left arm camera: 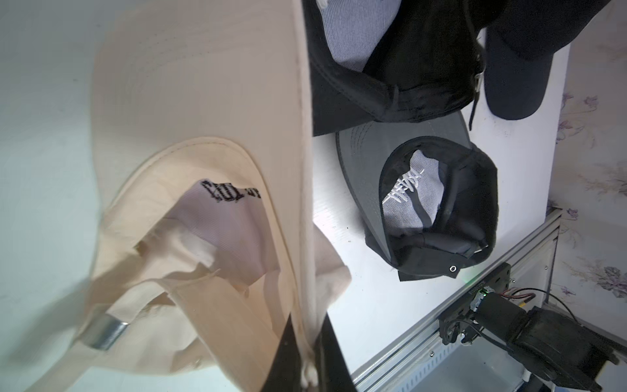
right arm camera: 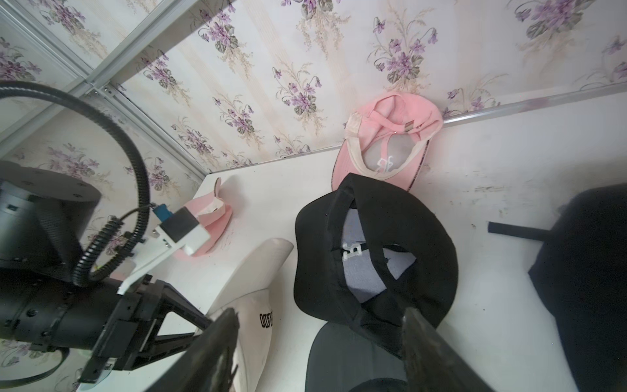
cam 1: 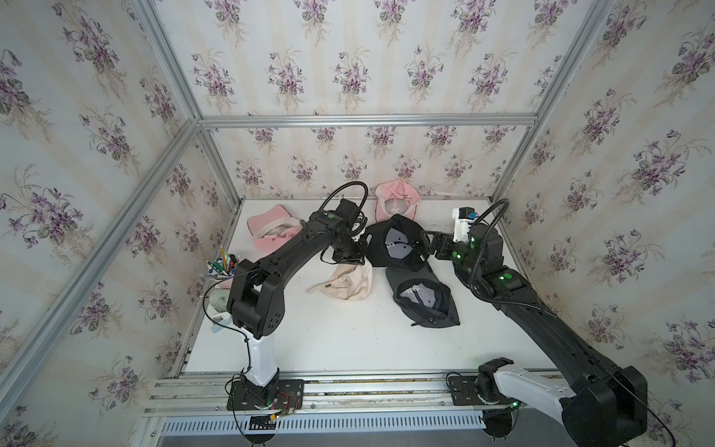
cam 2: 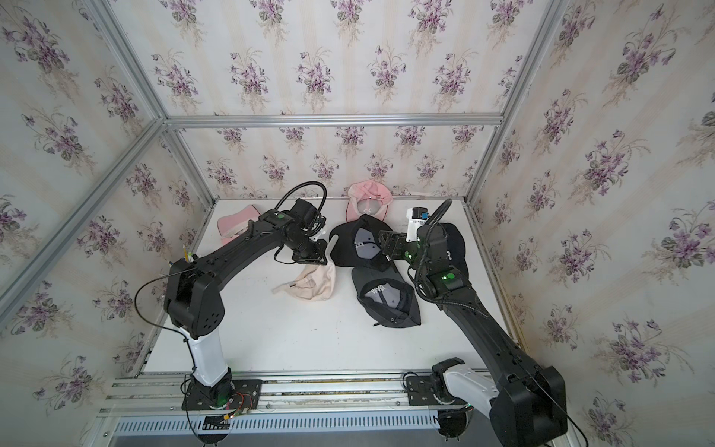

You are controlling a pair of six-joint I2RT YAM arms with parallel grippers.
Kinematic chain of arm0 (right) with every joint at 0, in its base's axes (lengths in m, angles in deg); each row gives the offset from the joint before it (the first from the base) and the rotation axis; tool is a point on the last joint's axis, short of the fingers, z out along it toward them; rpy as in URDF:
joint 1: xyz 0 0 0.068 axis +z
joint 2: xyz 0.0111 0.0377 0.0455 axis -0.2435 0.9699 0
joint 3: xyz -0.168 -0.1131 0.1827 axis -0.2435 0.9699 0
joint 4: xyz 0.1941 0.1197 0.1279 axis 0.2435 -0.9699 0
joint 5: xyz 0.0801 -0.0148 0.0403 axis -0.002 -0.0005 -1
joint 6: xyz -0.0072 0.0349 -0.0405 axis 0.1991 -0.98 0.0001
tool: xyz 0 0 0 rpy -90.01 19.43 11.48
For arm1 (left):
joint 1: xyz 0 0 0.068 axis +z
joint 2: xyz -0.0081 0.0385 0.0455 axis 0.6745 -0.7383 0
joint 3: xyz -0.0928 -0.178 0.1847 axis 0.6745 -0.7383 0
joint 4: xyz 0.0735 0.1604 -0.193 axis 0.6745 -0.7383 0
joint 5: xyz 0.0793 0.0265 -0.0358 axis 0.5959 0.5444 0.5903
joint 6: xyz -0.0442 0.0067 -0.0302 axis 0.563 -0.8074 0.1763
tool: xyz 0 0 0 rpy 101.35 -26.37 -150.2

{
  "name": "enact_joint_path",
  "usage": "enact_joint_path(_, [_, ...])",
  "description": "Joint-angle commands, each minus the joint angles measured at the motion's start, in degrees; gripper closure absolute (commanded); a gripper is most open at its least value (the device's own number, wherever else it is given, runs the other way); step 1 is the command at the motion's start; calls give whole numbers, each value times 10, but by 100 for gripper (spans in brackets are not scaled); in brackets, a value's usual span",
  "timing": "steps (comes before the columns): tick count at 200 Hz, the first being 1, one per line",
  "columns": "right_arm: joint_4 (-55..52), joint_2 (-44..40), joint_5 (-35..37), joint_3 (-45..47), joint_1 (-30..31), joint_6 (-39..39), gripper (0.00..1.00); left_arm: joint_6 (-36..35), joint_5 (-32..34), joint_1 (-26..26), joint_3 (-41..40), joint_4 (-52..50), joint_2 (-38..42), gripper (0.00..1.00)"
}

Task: Open the adjustable buckle of the baseball cap
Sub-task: Pick up the baseball cap from the center of the board.

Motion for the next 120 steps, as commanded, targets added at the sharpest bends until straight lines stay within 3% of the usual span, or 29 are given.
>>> enact_joint_path(1, [52, 23, -43, -13, 8, -17, 25, 29, 25, 16, -10, 10, 38, 98])
enact_joint_path(63, [106, 149, -111, -72, 73, -10, 25, 119, 120, 61, -43, 61, 165, 100])
enact_joint_path(120, [189, 188, -136, -61, 102, -14, 25, 248, 188, 75, -109, 127, 240, 100])
